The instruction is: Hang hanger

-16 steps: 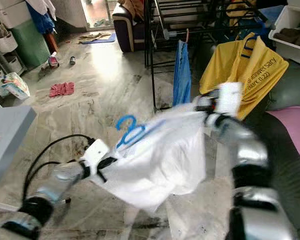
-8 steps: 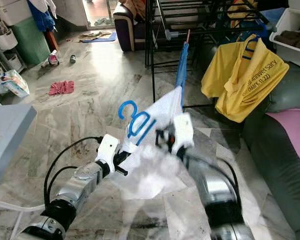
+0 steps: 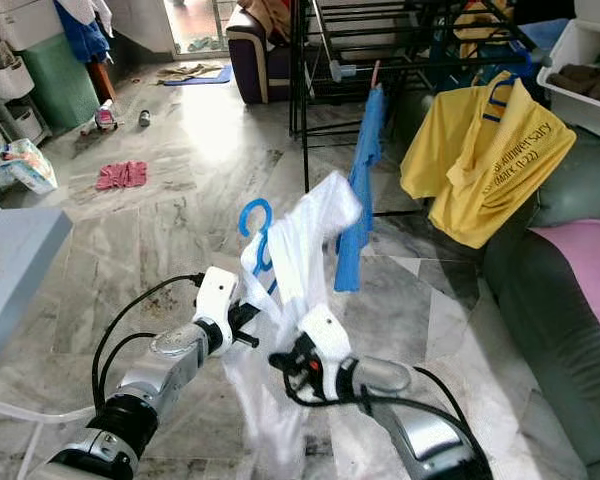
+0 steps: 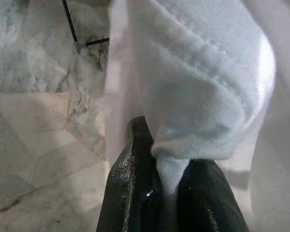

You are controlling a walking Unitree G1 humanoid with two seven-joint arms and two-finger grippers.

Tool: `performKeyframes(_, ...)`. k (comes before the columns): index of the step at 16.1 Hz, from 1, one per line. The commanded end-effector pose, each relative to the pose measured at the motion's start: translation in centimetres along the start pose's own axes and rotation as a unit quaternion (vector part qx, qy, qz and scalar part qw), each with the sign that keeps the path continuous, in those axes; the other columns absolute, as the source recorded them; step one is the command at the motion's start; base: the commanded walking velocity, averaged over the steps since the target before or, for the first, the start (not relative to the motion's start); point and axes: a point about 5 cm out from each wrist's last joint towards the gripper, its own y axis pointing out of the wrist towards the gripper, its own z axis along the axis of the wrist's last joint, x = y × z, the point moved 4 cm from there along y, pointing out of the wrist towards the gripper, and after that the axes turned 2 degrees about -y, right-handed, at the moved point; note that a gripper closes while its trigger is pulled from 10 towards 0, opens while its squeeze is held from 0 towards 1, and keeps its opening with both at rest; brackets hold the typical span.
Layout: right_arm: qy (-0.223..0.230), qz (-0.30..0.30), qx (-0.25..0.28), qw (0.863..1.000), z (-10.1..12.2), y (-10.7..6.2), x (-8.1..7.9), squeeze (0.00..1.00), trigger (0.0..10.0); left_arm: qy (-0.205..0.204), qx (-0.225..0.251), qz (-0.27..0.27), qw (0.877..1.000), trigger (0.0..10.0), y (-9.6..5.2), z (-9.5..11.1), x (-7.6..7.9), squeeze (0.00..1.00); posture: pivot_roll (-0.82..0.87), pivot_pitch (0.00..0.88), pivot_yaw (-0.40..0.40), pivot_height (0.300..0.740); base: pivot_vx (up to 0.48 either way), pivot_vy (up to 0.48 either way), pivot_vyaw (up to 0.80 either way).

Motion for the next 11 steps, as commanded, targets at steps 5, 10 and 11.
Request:
performKeyframes(5, -0.057, -0.163, -0.022, 0.985, -1.2, -1.5, 5.3, 0.42, 10.0, 0.071, 0.05, -0.029, 0.996, 0.0, -0.6, 4.2, -0.9, 0.0, -0.01, 0.0, 0.017, 0.74, 0.0, 0.0, 0.0)
performKeyframes(10, -0.087, -0.23, -0.025, 0.969, -1.8, -4.5, 8.3, 1.0, 10.0, 0.125, 0.033, -0.047, 0.991, 0.0, -1.2, 4.5, -2.3, 0.0, -0.02, 0.0, 0.026, 0.74, 0.0, 0.0, 0.0)
performKeyframes(11, -0.088, -0.235, -0.033, 0.967, -2.1, -4.7, 8.6, 1.0, 10.0, 0.124, 0.031, -0.034, 0.991, 0.0, -1.2, 4.5, -2.8, 0.0, -0.02, 0.0, 0.028, 0.74, 0.0, 0.0, 0.0)
